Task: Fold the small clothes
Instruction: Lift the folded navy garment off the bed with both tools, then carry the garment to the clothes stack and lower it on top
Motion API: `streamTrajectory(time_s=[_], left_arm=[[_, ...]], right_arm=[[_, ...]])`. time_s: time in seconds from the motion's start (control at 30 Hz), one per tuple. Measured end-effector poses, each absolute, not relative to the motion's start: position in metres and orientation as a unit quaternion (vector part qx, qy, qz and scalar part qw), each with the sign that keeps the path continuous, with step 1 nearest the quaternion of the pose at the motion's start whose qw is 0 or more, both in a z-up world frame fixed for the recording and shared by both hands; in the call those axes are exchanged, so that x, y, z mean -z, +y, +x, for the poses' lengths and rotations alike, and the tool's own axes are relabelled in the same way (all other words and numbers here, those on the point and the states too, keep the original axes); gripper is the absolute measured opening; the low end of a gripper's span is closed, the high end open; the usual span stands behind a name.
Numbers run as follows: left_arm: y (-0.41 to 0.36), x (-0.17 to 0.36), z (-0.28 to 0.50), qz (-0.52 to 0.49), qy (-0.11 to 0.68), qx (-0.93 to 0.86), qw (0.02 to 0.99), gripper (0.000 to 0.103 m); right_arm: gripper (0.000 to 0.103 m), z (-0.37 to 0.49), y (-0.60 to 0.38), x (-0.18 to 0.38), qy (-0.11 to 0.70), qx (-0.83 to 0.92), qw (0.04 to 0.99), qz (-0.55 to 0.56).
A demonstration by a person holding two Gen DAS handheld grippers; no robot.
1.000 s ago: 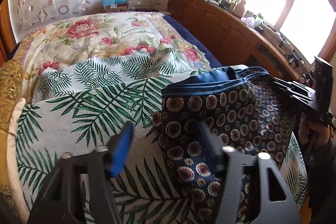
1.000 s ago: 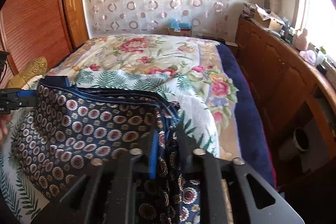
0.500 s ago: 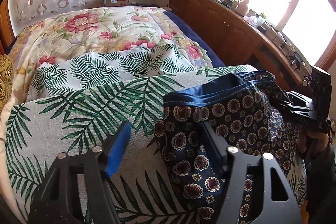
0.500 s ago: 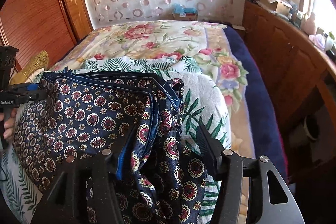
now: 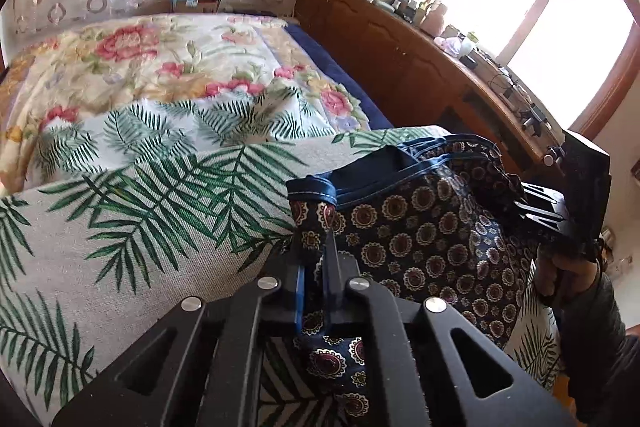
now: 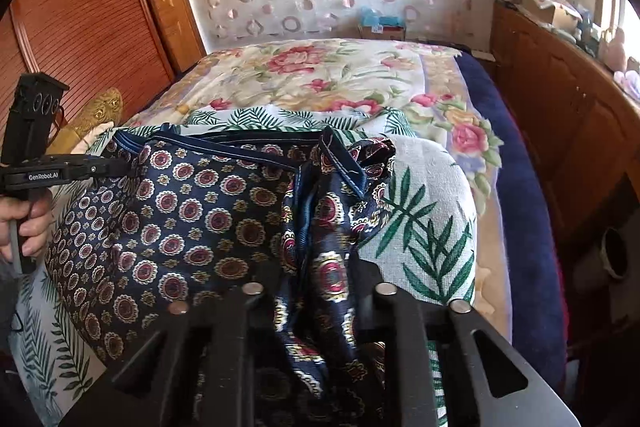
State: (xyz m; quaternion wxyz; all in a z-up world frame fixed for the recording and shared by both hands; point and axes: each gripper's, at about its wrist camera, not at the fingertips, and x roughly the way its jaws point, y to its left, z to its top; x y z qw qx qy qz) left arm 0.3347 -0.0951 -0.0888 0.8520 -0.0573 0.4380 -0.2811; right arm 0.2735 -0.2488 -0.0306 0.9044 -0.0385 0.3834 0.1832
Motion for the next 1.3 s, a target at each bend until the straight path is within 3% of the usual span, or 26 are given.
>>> streamTrajectory(time_s=[0.57,1.3], left_arm=[[-0.006,-0.012,0.241,-0.047,0.291,0.234,0.926,0.006],[0.124,-0.01,0.199,-0.099,0.232,0.119,0.96,0.006]], right_arm=[[0.011,0.227,-0.178,-0.042,0.242,-0.239,0.938,-0.063],[0.011,0.289,-0.101,-0.063,0.177,-0.337,0.913,-0.148]])
